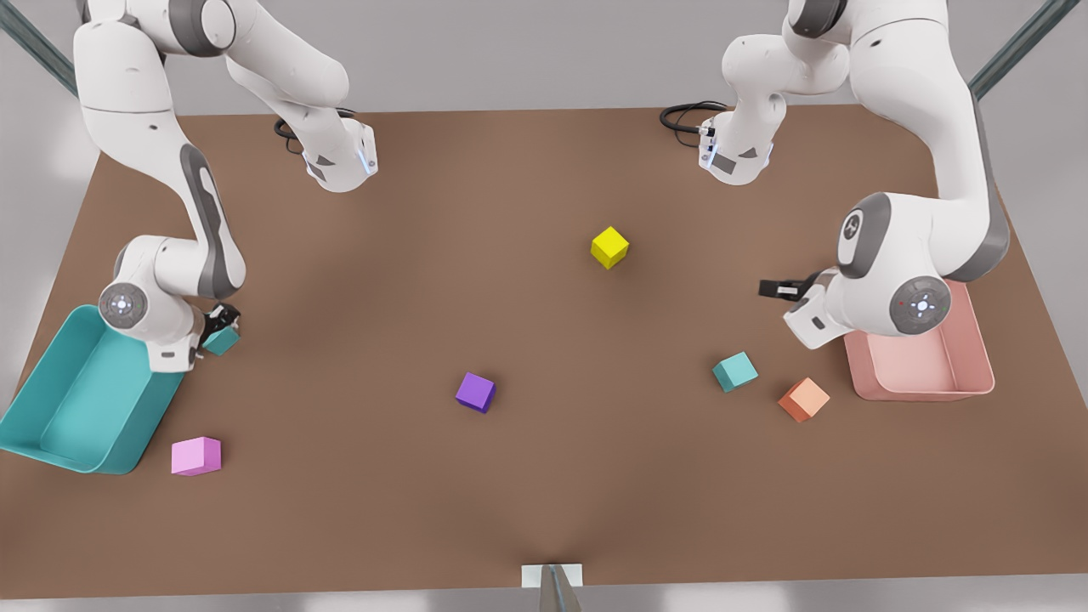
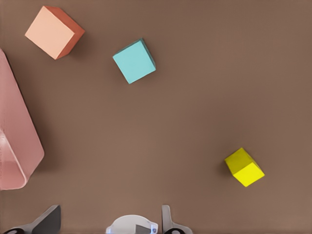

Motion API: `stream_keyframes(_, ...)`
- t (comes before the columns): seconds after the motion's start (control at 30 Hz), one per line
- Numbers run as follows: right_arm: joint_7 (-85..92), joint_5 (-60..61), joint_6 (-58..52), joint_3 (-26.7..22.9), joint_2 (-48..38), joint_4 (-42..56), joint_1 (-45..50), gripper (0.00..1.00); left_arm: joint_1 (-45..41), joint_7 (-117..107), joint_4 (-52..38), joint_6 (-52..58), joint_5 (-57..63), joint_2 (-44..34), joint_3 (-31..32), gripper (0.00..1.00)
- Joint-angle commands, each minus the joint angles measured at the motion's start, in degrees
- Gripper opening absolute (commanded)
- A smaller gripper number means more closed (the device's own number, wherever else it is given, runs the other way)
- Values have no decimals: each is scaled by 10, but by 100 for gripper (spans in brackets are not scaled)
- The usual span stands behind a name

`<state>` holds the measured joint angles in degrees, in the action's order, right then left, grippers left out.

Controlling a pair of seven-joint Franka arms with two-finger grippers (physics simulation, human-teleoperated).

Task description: Stack the two blue cubes on top of each other

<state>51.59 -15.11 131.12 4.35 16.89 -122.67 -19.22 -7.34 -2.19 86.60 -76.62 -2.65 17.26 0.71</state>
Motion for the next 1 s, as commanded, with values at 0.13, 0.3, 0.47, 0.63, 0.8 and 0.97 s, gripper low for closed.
stream_keyframes(0.13, 80, 16, 22, 0, 2, -18, -27, 100, 2, 6, 0, 0, 7, 14, -1, 100)
stream_keyframes(0.3, 80, 18, 22, 0, 5, -21, -31, 100, 16, 8, -12, -1, 5, 14, -1, 100)
stream_keyframes(0.47, 81, 18, 32, 0, 13, -21, -41, 100, 15, 7, -13, -1, 5, 14, 0, 100)
stream_keyframes(0.63, 81, 18, 38, 0, 19, -21, -44, 100, 22, 9, -20, 0, 12, 13, -2, 100)
stream_keyframes(0.8, 82, 18, 45, 0, 27, -20, -45, 100, 25, 9, -20, -1, 12, 14, -2, 100)
stream_keyframes(0.97, 83, 18, 50, 0, 27, -20, -46, 100, 33, 10, -19, 0, 11, 14, -2, 100)
